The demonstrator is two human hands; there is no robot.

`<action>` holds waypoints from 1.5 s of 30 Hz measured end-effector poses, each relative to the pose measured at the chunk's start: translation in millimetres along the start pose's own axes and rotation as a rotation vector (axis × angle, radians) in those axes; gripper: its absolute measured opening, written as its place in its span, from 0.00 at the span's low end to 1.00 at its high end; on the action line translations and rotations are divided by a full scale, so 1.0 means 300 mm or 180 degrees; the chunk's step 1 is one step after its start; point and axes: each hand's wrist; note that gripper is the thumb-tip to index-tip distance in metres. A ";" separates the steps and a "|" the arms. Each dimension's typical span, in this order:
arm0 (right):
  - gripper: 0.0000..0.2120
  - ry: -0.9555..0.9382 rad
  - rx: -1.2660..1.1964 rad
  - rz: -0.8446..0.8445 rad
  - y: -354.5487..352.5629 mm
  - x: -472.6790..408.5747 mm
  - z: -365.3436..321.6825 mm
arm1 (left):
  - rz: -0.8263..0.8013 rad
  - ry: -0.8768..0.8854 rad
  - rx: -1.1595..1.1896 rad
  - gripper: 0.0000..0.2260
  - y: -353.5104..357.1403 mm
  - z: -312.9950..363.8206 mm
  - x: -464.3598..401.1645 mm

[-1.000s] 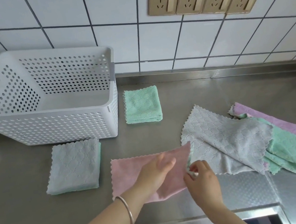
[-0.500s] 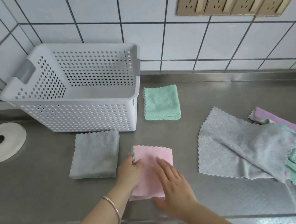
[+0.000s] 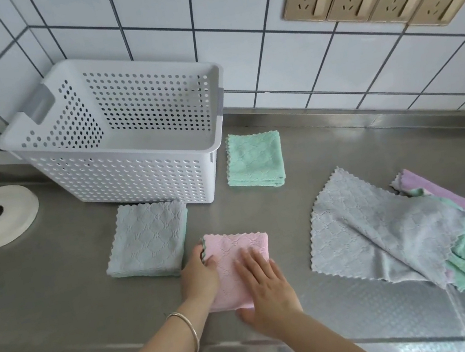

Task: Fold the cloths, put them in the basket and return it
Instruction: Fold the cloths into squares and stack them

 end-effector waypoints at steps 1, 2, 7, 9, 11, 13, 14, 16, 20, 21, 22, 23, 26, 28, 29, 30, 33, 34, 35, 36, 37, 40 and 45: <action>0.40 -0.0021 0.0004 -0.0016 0.003 -0.001 -0.001 | 0.0006 -0.0032 -0.0035 0.10 0.001 0.002 0.005; 0.40 -0.0038 0.0005 -0.0038 0.005 -0.002 -0.002 | 0.0026 -0.0044 -0.0074 0.06 0.003 0.001 0.007; 0.41 -0.0096 0.0020 -0.0148 0.021 -0.007 0.003 | 0.0174 -0.0038 -0.0175 0.07 0.002 0.001 0.022; 0.41 -0.0096 0.0017 -0.0165 0.026 -0.011 0.003 | 0.0214 0.0088 -0.0314 0.08 0.002 -0.002 0.029; 0.39 -0.0096 0.0080 -0.0057 0.031 -0.015 0.001 | 0.0200 0.0221 -0.0529 0.12 0.005 -0.012 0.038; 0.35 -0.0081 0.0108 0.0163 0.021 -0.015 0.001 | 0.0209 0.0285 -0.0642 0.18 0.004 -0.024 0.053; 0.32 -0.0043 0.0028 0.0328 0.015 -0.014 0.003 | 0.0226 0.0325 -0.0674 0.21 0.004 -0.032 0.061; 0.27 0.0182 -0.0462 0.0606 -0.003 -0.011 0.007 | 0.0256 0.0370 -0.0724 0.27 0.004 -0.047 0.078; 0.23 0.1079 -0.2204 0.0448 -0.074 -0.003 0.016 | 0.0230 0.0128 -0.0679 0.32 0.009 -0.050 0.088; 0.22 0.1302 -0.2662 0.0201 -0.083 -0.008 0.024 | 0.0161 0.0007 -0.0630 0.31 0.008 -0.044 0.088; 0.21 0.1466 -0.3082 -0.0019 -0.090 -0.015 0.031 | 0.0109 -0.0102 -0.0579 0.27 0.007 -0.044 0.081; 0.18 0.1537 -0.3362 -0.0178 -0.094 -0.021 0.037 | 0.0024 -0.0230 -0.0524 0.22 0.003 -0.036 0.077; 0.07 0.1638 -0.3519 -0.0498 -0.090 -0.034 0.058 | -0.0098 -0.0350 -0.0632 0.02 -0.014 -0.022 0.069; 0.14 0.1621 -0.3626 -0.0559 -0.094 -0.037 0.074 | -0.0094 -0.0315 -0.0743 0.12 -0.011 -0.018 0.062; 0.14 0.1613 -0.3702 -0.0535 -0.102 -0.035 0.084 | -0.0092 -0.0302 -0.0726 0.14 -0.009 -0.008 0.063; 0.14 0.1603 -0.3782 -0.0511 -0.115 -0.034 0.094 | -0.0070 -0.0253 -0.0710 0.14 -0.004 0.006 0.063; 0.11 0.1471 -0.3840 -0.0305 -0.168 -0.029 0.129 | -0.0106 -0.0090 -0.0494 0.11 0.012 0.075 0.062; 0.11 0.1419 -0.3871 -0.0201 -0.189 -0.031 0.146 | -0.0140 -0.0020 -0.0420 0.12 0.017 0.108 0.061; 0.11 0.1379 -0.3916 -0.0083 -0.215 -0.035 0.163 | -0.0172 0.0034 -0.0317 0.13 0.022 0.144 0.058; 0.12 0.1359 -0.3976 0.0042 -0.242 -0.046 0.181 | -0.0211 0.0085 -0.0212 0.15 0.025 0.185 0.058; 0.12 0.1364 -0.4009 0.0157 -0.268 -0.060 0.200 | -0.0269 0.0103 -0.0084 0.15 0.028 0.223 0.051; 0.12 0.1324 -0.4129 0.0480 -0.361 -0.130 0.260 | -0.0335 0.0245 0.0175 0.13 0.042 0.341 -0.009; 0.14 0.1187 -0.4150 0.0710 -0.513 -0.326 0.366 | 0.0003 0.0547 0.0066 0.16 0.051 0.520 -0.206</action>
Point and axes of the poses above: each hand's wrist, its own x-axis away from the middle knuckle, its own y-axis out of the palm, z = x × y, and after that the axes turned 12 degrees about -z, right-handed
